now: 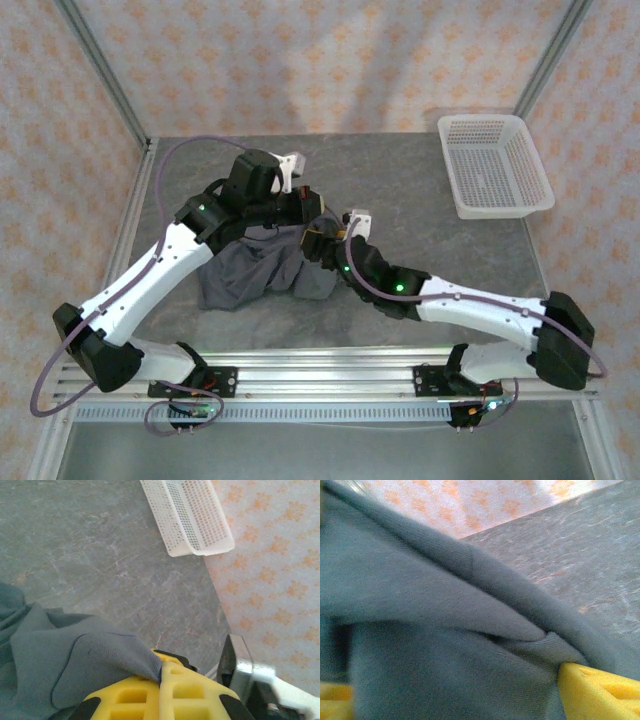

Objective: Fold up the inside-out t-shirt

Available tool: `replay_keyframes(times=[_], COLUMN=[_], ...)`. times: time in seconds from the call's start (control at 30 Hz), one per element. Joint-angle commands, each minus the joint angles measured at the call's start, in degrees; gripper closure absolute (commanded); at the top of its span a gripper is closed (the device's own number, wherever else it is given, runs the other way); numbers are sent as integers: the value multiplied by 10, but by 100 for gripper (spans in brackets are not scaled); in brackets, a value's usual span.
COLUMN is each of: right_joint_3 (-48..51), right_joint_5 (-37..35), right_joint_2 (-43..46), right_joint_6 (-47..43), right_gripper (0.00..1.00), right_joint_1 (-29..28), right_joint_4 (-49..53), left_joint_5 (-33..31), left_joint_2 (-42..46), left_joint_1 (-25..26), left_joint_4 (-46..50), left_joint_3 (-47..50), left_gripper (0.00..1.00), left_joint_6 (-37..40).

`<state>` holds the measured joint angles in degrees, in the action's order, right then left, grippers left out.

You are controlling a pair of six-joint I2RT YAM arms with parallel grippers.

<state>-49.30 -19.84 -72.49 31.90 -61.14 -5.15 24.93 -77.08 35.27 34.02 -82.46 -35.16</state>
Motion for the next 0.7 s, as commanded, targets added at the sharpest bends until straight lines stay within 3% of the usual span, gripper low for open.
replay_keyframes(times=[0.0, 0.07, 0.13, 0.23, 0.33, 0.4, 0.47, 0.6, 0.67], right_joint_3=[-11, 10, 31, 55, 53, 56, 67, 72, 70], right_joint_5=[-63, -26, 39, 206, 305, 318, 322, 320, 319], right_joint_2=[9, 28, 44, 73, 85, 93, 100, 105, 105], right_joint_6=[11, -7, -32, -87, -100, -92, -76, -79, -85], right_gripper=[54, 82, 100, 100, 100, 100, 100, 100, 100], right_joint_1=[-4, -4, -3, -1, 10, 25, 45, 71, 76], right_joint_4=[-9, -31, -47, -101, -133, -156, -187, -184, -175], left_joint_5=[-46, -75, -78, -27, -15, -23, -18, 24, 73], left_joint_2=[27, 33, 34, 25, 5, -2, -1, 51, 102], left_joint_1=[-3, -16, -58, -123, -143, -153, -168, -179, -176], left_joint_4=[36, 66, 90, 87, 89, 88, 92, 115, 81], left_joint_3=[-23, -23, -11, 22, 46, 64, 77, 76, 99], left_gripper=[100, 100, 100, 100, 96, 79, 71, 42, 34], left_joint_6=[2, 20, 32, 42, 83, 85, 79, 75, 49])
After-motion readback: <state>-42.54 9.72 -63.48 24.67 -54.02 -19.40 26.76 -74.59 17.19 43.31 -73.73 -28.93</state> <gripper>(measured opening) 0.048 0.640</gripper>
